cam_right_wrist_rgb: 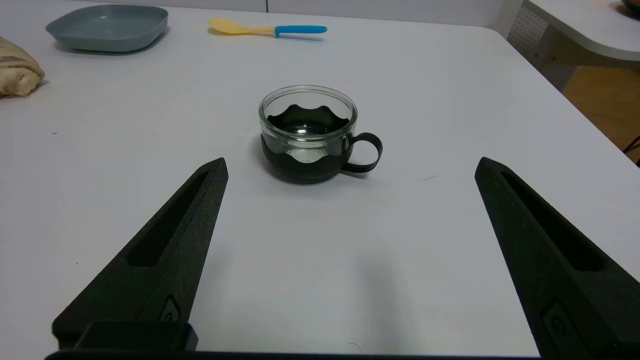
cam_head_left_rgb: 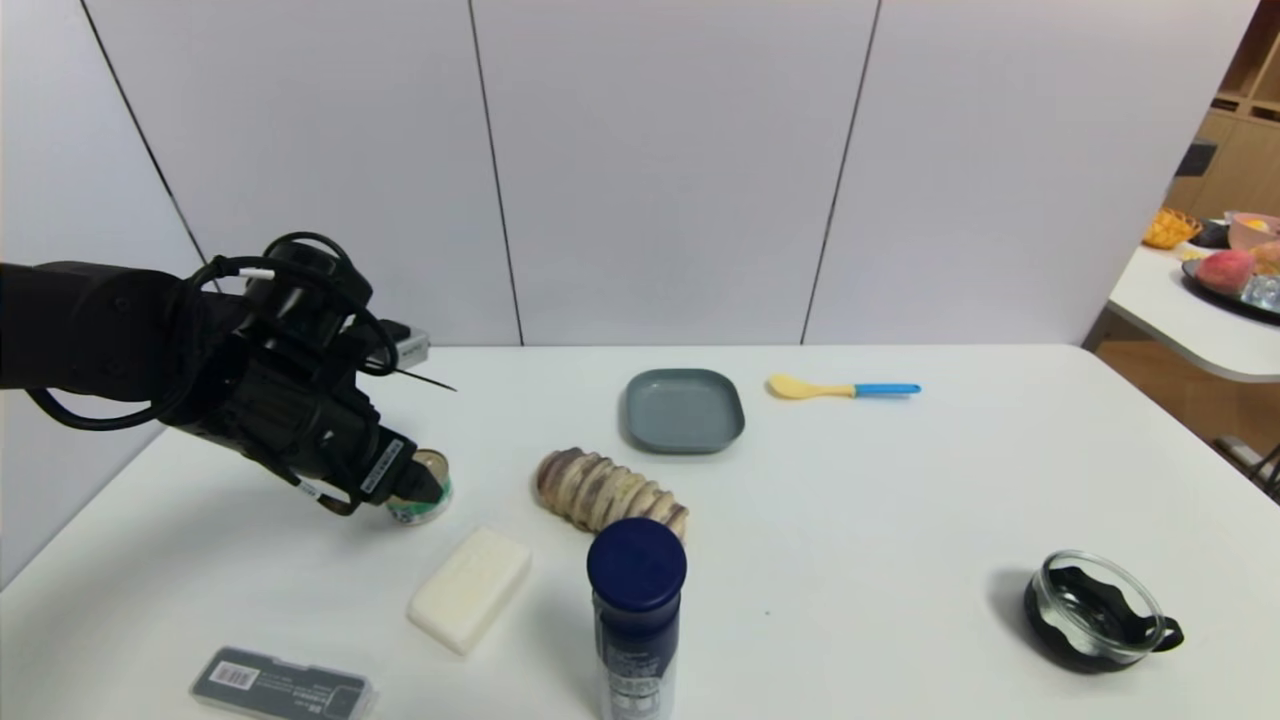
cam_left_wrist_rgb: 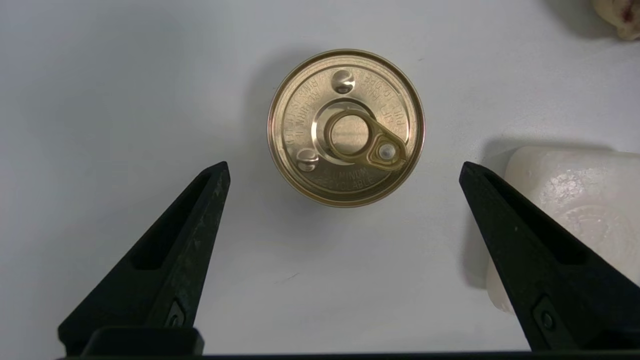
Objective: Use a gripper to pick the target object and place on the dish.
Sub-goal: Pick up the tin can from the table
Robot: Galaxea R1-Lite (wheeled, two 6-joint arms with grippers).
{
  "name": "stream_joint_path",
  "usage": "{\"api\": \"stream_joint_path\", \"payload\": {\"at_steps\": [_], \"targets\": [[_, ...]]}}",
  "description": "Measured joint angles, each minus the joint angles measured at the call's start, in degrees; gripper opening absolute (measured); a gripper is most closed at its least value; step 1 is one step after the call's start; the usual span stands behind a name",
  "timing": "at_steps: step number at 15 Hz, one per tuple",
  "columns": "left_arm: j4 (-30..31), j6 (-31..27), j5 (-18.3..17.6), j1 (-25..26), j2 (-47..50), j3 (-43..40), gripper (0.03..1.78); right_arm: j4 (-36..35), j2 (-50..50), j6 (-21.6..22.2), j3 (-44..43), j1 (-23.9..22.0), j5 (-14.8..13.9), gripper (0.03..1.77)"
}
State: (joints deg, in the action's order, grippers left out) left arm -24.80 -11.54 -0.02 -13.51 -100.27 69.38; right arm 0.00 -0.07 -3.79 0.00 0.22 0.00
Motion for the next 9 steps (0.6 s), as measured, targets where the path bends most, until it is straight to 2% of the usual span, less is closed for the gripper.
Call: {"api": "stream_joint_path", "payload": {"at_steps": [9], "targets": [[0.18,0.09,-0.22,-0.27,-2.73,1.29,1.69,0.00,0.00,0.02,0.00,0.00,0.00,1.71]]}}
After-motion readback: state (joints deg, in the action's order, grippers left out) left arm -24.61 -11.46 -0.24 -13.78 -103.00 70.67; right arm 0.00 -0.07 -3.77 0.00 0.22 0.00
